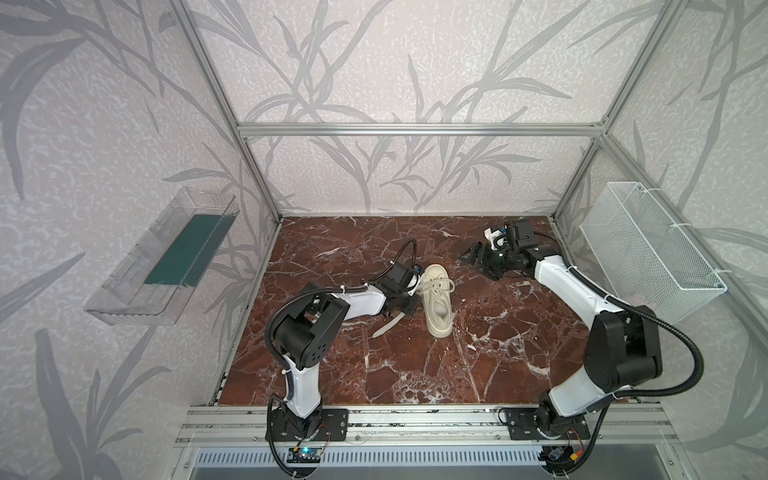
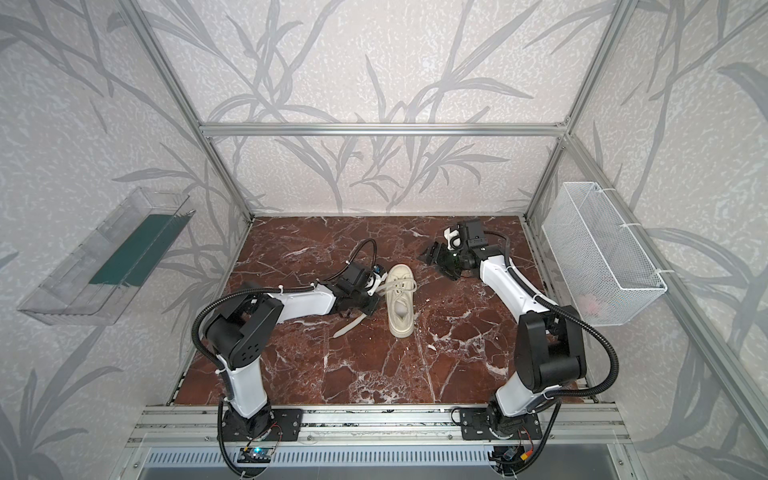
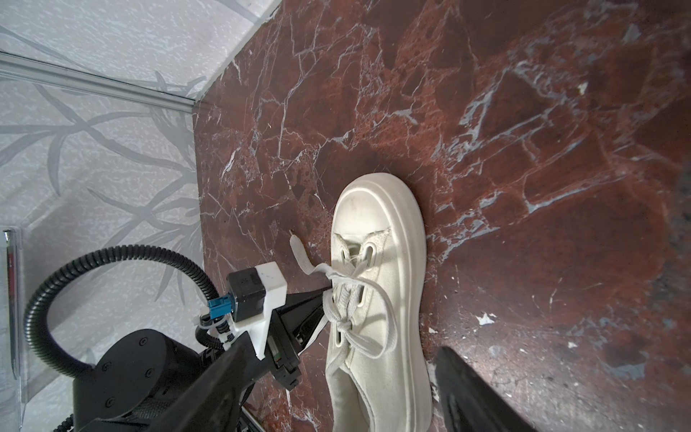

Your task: Tie the shoes

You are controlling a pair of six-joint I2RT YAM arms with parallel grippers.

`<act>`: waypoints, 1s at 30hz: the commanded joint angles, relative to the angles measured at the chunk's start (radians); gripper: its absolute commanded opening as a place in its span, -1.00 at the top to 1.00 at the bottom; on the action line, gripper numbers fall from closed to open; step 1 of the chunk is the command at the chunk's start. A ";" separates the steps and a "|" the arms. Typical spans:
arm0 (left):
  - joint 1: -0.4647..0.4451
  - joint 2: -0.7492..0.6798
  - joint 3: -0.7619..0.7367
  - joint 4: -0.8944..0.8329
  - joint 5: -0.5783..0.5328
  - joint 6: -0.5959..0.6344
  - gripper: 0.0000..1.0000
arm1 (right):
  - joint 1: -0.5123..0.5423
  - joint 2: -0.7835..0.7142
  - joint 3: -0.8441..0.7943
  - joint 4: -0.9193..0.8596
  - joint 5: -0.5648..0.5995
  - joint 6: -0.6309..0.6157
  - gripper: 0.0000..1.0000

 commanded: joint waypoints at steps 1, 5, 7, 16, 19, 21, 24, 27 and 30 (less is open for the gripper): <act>-0.006 -0.057 -0.002 -0.044 -0.018 0.009 1.00 | -0.008 -0.039 -0.041 -0.011 -0.016 -0.029 -0.59; -0.006 -0.128 0.008 -0.084 -0.009 0.010 1.00 | -0.009 -0.055 -0.095 0.013 -0.021 -0.027 -0.59; -0.005 -0.154 0.031 -0.115 -0.001 0.008 1.00 | -0.010 -0.061 -0.115 0.022 -0.022 -0.032 -0.59; -0.005 -0.121 0.208 -0.240 0.119 -0.034 1.00 | -0.023 -0.069 -0.171 0.065 -0.061 -0.048 -0.59; -0.006 -0.072 0.285 -0.291 0.148 -0.056 1.00 | -0.027 -0.066 -0.178 0.071 -0.084 -0.052 -0.58; -0.005 -0.041 0.330 -0.317 0.171 -0.075 1.00 | -0.029 -0.067 -0.184 0.087 -0.104 -0.055 -0.57; -0.009 -0.006 0.372 -0.329 0.193 -0.103 1.00 | -0.028 -0.076 -0.220 0.178 -0.163 -0.067 -0.47; -0.014 0.010 0.396 -0.326 0.195 -0.121 1.00 | -0.027 -0.082 -0.253 0.281 -0.218 -0.085 -0.36; -0.015 0.021 0.406 -0.320 0.190 -0.127 1.00 | -0.020 -0.079 -0.280 0.369 -0.250 -0.089 -0.22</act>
